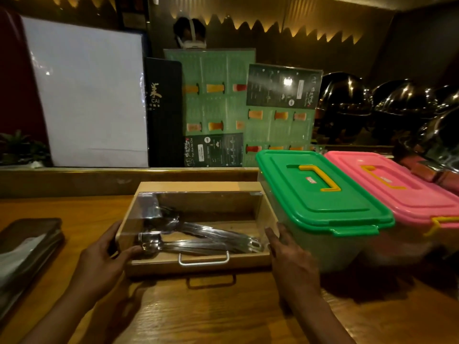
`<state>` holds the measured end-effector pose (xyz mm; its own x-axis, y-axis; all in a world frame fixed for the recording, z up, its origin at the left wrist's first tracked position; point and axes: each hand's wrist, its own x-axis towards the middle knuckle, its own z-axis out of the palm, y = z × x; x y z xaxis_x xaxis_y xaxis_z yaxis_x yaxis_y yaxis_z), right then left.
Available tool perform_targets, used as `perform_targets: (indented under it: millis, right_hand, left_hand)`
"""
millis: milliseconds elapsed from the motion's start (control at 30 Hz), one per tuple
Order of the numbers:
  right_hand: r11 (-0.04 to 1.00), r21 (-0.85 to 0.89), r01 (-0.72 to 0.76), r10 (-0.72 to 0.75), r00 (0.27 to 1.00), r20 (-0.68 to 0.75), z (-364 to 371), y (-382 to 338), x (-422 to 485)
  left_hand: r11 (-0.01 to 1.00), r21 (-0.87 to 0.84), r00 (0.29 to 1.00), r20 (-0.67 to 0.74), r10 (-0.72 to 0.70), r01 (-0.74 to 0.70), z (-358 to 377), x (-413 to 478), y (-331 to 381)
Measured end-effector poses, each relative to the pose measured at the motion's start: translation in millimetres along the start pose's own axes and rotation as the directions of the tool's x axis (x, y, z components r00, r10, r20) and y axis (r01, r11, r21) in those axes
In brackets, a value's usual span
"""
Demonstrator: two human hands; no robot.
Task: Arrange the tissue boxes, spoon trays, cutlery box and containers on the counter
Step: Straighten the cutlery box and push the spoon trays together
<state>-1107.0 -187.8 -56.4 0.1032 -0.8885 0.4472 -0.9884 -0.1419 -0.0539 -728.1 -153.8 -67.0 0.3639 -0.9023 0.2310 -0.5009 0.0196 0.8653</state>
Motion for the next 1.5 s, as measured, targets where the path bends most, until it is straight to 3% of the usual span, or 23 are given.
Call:
perform_targets:
  millis: [467, 600, 700, 767, 867, 1000, 1067, 1167, 1233, 1333, 1500]
  right_hand:
    - [0.995, 0.057, -0.081, 0.072, 0.987, 0.147, -23.2, -2.1, -2.0]
    - [0.978, 0.082, -0.19, 0.169, 0.962, 0.212, -34.0, -15.3, -1.2]
    - [0.979, 0.181, -0.097, 0.084, 0.993, 0.079, -40.1, -36.1, -6.3]
    - [0.962, 0.272, 0.018, -0.003, 0.998, -0.056, -44.7, -60.8, -11.0]
    - [0.896, 0.402, 0.188, -0.153, 0.981, -0.119, -47.9, -123.8, -21.3]
    - [0.765, 0.586, 0.267, -0.363, 0.931, 0.049, -32.5, -233.7, -41.2]
    - [0.748, 0.609, 0.263, -0.435, 0.887, 0.151, -23.4, -298.0, -51.4]
    - [0.765, 0.605, 0.22, -0.493, 0.804, 0.331, -11.0, -387.8, -62.4]
    - [0.762, 0.6, 0.245, -0.518, 0.787, 0.336, 0.2, -434.5, -69.9]
    - [0.785, 0.559, 0.267, -0.494, 0.814, 0.306, 17.4, -467.0, -80.8]
    - [0.832, 0.465, 0.304, -0.417, 0.894, 0.162, 25.1, -461.1, -89.0]
  left_hand:
    - [0.998, 0.009, 0.997, 0.056, -0.061, 0.06, -1.2, -1.2, 8.1]
    - [0.998, -0.002, 0.993, 0.098, -0.068, 0.068, -13.9, -8.5, 10.5]
    - [0.998, 0.026, 0.992, 0.117, -0.055, 0.052, -37.2, -12.7, 6.4]
    - [0.995, 0.103, 0.995, 0.098, -0.021, 0.01, -58.3, -13.1, 1.0]
    - [0.966, 0.251, 0.996, 0.069, 0.05, -0.066, -98.5, -11.7, -6.8]
    - [0.936, 0.344, 0.997, 0.052, 0.062, -0.076, -163.5, -4.6, -31.3]
    - [0.933, 0.356, 0.998, 0.052, 0.034, -0.051, -196.5, 2.9, -51.0]
    - [0.933, 0.36, 0.999, 0.049, 0.005, -0.023, -235.4, 13.2, -82.2]
    - [0.939, 0.343, 0.998, 0.061, 0.02, -0.04, -253.5, 20.4, -102.7]
    - [0.932, 0.357, 0.996, 0.088, 0.025, -0.055, -265.0, 26.4, -120.6]
    - [0.952, 0.305, 0.983, 0.182, -0.026, -0.031, -249.2, 32.4, -127.2]
